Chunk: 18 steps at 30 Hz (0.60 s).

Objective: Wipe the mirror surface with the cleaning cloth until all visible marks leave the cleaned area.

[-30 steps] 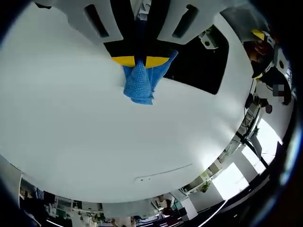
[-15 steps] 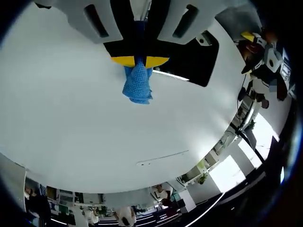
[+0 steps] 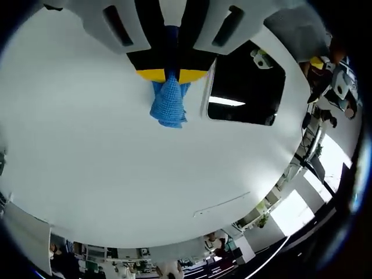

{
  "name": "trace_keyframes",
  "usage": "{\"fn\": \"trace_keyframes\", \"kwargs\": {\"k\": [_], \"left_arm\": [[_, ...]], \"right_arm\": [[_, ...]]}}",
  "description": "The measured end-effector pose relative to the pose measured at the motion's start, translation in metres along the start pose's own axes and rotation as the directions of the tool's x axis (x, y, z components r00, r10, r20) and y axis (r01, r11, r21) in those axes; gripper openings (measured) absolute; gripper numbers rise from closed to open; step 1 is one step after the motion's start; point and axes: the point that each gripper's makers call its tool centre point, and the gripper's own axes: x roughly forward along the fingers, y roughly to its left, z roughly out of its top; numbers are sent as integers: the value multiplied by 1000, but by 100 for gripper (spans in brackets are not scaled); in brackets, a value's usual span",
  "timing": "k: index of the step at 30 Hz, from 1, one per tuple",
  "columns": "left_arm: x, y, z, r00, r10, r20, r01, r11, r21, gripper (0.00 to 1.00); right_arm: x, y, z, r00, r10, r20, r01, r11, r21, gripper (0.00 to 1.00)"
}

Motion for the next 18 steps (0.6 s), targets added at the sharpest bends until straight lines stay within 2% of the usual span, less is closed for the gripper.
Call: {"fn": "trace_keyframes", "kwargs": {"k": [5,8,9,10,11,12,16,18], "left_arm": [[-1,3,0,1000,13,3,-13,1000,0,99],[-1,4,0,1000,20,6,-20,1000,-6,99],[-1,4,0,1000,21,6,-21,1000,-6,99],[-1,4,0,1000,21,6,-21,1000,-6,99],[-1,3,1,1000,19,6,-19,1000,-7,99],[-1,3,0,1000,18,5,-18,1000,-8,99],[-1,3,0,1000,19,5,-19,1000,-6,99],[-2,6,1,999,30,11,-30,999,-27,99]], "right_arm": [[7,-2,-19,999,-36,-28,34,998,-53,0],[4,-1,-18,999,-39,1,39,997,-65,0],[4,-1,-18,1000,-27,6,27,995,-92,1],[5,0,-17,1000,1,18,3,975,-223,1],[5,0,-17,1000,9,24,-4,973,-232,1],[4,-1,-18,1000,10,17,-7,989,-151,1],[2,0,-16,999,32,31,-27,989,-149,2],[-2,1,-11,997,45,65,-35,987,-156,11]]}}
